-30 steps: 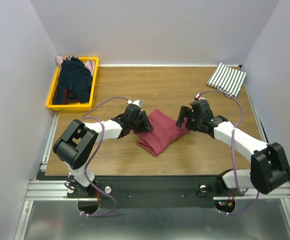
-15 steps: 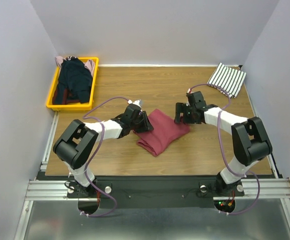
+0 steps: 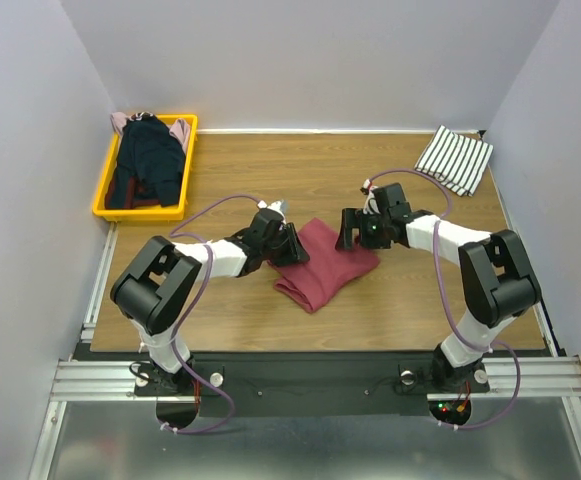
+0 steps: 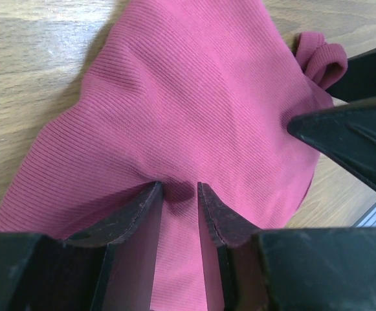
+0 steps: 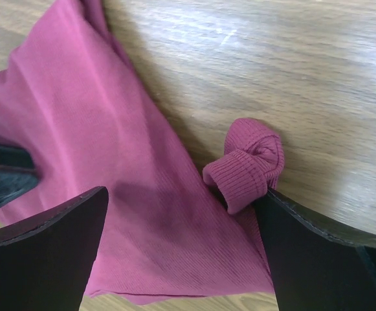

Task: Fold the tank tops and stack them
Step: Neatly place the folded tank top to the corner

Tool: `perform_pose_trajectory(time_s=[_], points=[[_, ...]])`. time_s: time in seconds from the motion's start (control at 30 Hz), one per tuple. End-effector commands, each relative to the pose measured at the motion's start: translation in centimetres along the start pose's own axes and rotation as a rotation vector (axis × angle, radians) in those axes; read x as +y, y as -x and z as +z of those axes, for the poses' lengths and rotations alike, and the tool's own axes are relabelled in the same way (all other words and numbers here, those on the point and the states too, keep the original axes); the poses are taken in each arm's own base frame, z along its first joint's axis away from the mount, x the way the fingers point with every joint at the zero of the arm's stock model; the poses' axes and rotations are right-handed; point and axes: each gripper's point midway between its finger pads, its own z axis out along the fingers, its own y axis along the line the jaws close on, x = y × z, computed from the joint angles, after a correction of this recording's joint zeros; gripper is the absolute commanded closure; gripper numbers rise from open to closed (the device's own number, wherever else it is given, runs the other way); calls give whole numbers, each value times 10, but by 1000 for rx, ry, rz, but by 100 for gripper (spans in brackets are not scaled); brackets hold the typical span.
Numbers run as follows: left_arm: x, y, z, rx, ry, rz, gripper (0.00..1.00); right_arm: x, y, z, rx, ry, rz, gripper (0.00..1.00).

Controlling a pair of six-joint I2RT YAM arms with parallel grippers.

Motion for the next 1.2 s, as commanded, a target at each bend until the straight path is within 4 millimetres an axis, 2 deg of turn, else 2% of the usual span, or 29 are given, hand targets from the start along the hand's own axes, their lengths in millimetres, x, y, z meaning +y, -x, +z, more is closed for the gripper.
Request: perform_pose_trajectory(time_s=[0.0, 0.1, 0.2, 0.43, 0.5, 0.53, 0.6, 0.67, 0.77, 0.9, 0.93, 1.0, 1.03, 1.17], points=[[-6, 0, 2, 1, -34, 3, 61, 16, -16, 3, 44, 77, -25, 0], [-7, 0, 3, 3, -36, 4, 61, 17, -20, 5, 53, 63, -29, 1], [-6, -1, 4, 6, -37, 5, 61, 14, -26, 10, 87, 44, -31, 7], [-10, -1, 8, 14, -48, -4, 61, -2, -43, 26, 158, -48, -34, 31], [-17, 3, 6, 7, -64, -3, 61, -5, -42, 27, 159, -70, -35, 44], [-20, 6, 4, 3, -68, -2, 61, -9, -38, 27, 149, -96, -40, 61], [-24, 11, 0, -11, -69, -1, 61, -14, -35, 28, 146, -123, -47, 74], [-33, 21, -10, -35, -75, 1, 61, -20, -33, 29, 144, -161, -59, 83], [-48, 40, -31, -87, -76, 13, 60, -30, -22, 26, 114, -222, -84, 90], [-67, 69, -68, -162, -99, 53, 59, -38, 9, 19, 30, -311, -125, 95], [-66, 77, -82, -180, -92, 57, 59, -42, 19, 17, 4, -343, -138, 95], [-66, 88, -97, -207, -92, 88, 59, -46, 32, 13, -25, -381, -169, 96], [-67, 99, -111, -238, -92, 95, 59, -50, 48, 10, -61, -418, -178, 97], [-58, 116, -137, -277, -56, 161, 59, -70, 78, 8, -103, -534, -238, 99]])
